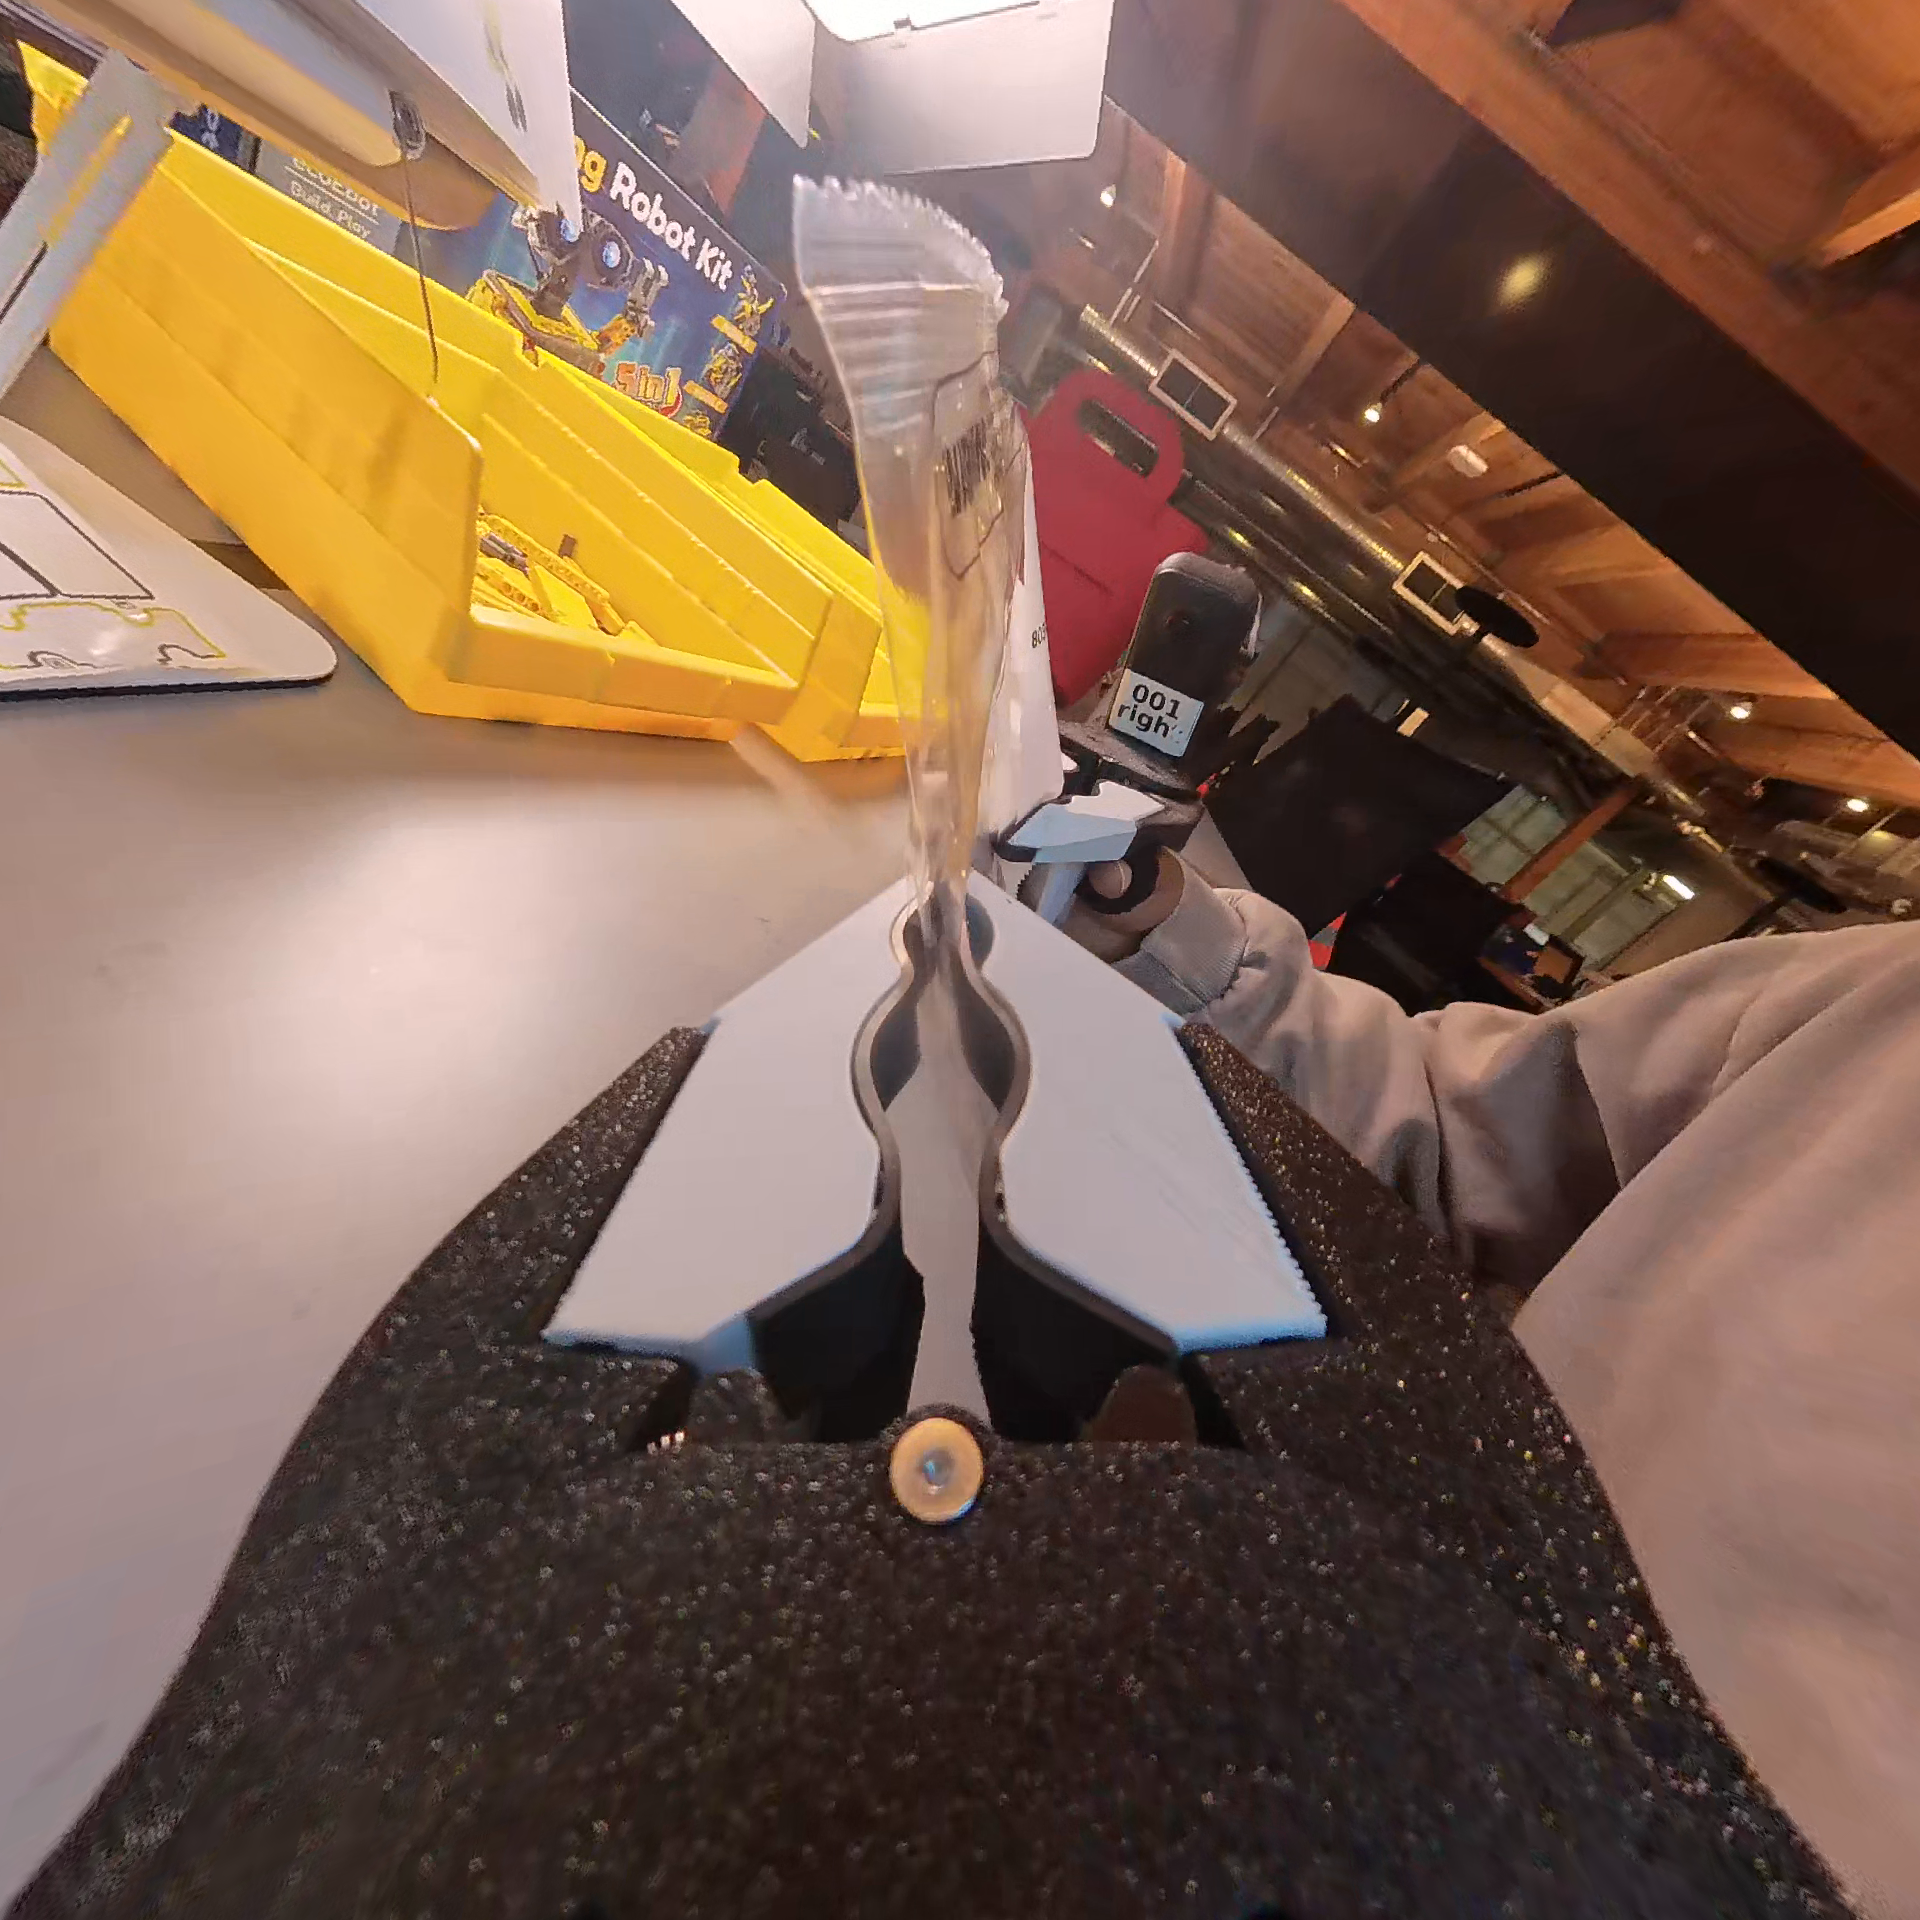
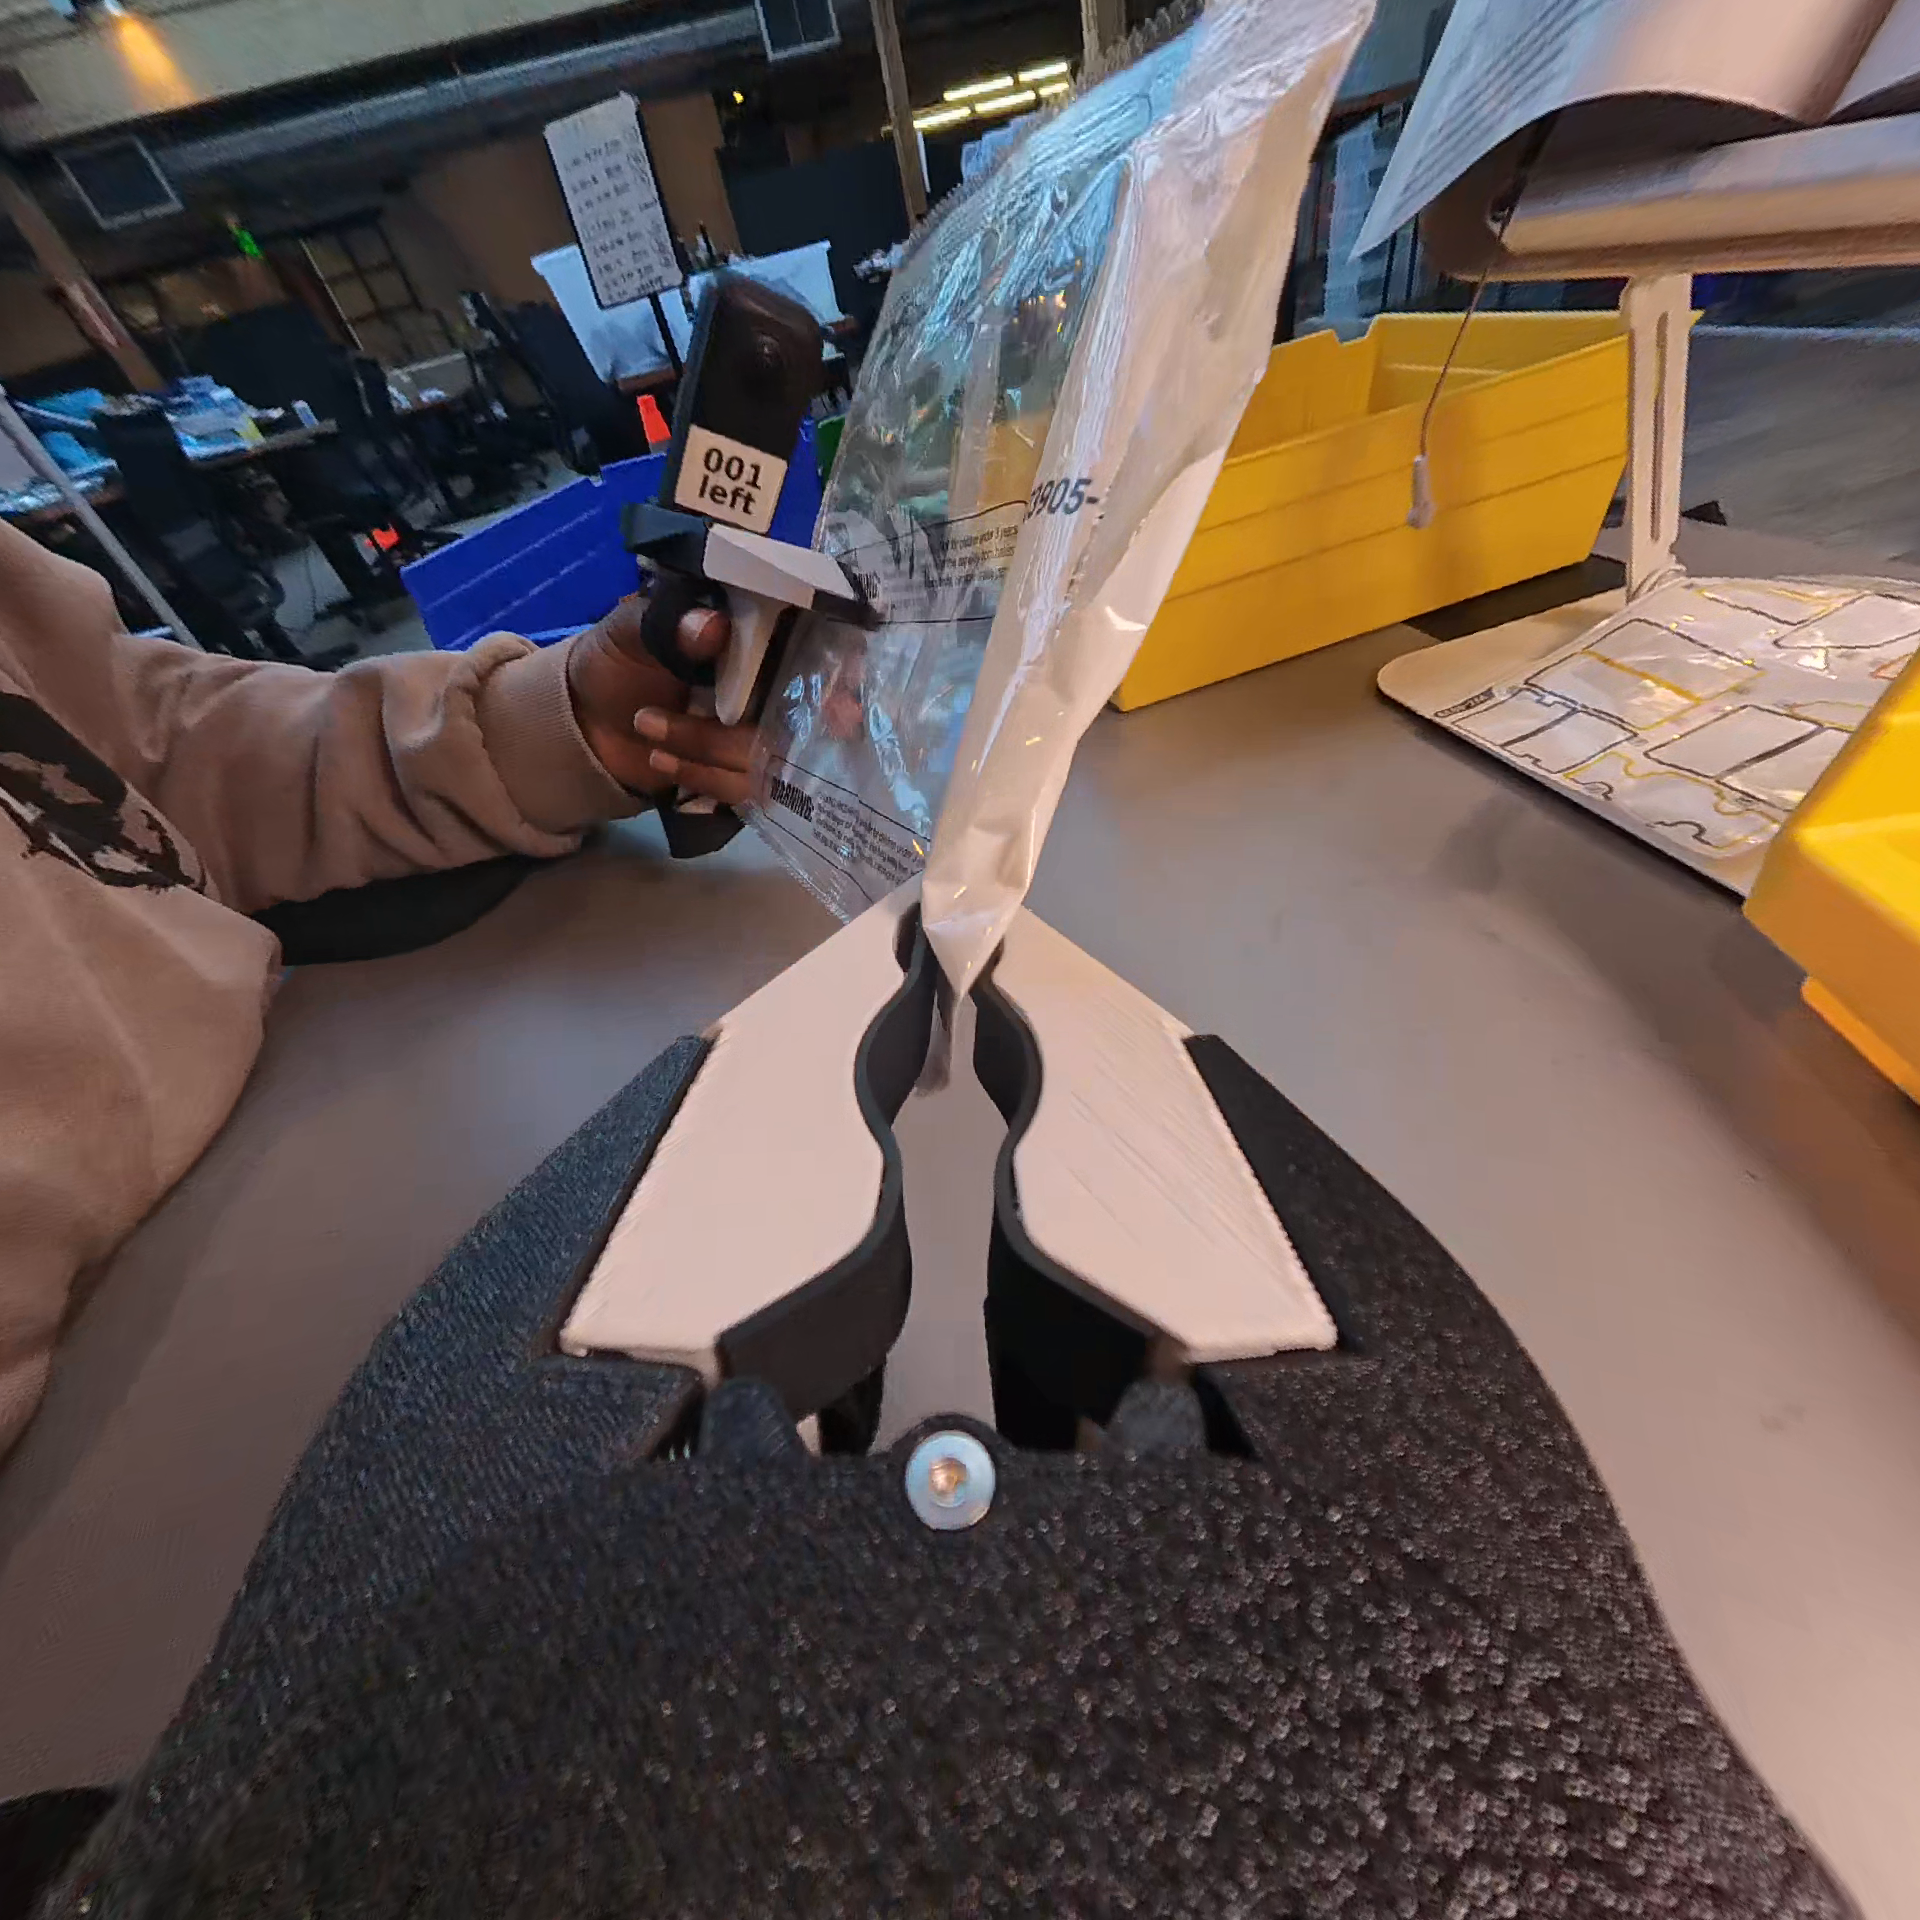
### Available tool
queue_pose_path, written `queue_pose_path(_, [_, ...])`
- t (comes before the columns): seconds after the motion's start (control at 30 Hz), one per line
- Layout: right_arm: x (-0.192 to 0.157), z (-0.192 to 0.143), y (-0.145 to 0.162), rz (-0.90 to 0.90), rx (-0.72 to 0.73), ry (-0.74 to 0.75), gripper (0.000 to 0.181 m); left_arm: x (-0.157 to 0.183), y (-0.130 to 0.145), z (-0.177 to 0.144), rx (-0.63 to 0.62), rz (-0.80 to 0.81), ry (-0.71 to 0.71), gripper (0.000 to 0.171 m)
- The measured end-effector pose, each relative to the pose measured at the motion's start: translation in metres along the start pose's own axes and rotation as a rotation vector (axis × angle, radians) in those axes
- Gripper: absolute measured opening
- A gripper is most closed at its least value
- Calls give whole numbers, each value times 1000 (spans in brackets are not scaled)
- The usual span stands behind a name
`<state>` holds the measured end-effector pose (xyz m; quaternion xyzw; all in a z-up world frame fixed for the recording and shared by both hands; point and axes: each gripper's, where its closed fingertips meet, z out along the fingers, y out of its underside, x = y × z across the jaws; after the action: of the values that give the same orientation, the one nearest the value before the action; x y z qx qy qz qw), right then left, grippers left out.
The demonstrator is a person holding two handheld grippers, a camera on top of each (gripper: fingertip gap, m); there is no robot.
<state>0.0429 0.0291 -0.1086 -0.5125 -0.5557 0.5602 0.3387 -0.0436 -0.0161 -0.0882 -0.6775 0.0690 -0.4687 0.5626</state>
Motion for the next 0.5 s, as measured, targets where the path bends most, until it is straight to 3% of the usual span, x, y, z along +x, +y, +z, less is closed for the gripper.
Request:
queue_pose_path(0.1, [-2, -3, 2, 5, -9, -23, 4, 4, 2, -5, -42, 24, 49, 0])
queue_pose_path(0.33, [-9, -6, -18, 20, 91, -60, 37, 7, 17, -10, -147, 52, 95, 0])
queue_pose_path(0.4, [-11, -1, -15, 1, 68, -51, 30, 6, 24, -7, -174, 47, 91, 0])
queue_pose_path(0.47, [-8, -1, -17, -44, 73, -2, 2, 2, 28, -5, -194, 40, 65, 0])
queue_pose_path(0.5, [-7, -2, -19, -47, 78, 3, 0, 1, 28, -5, -193, 25, 63, 0])
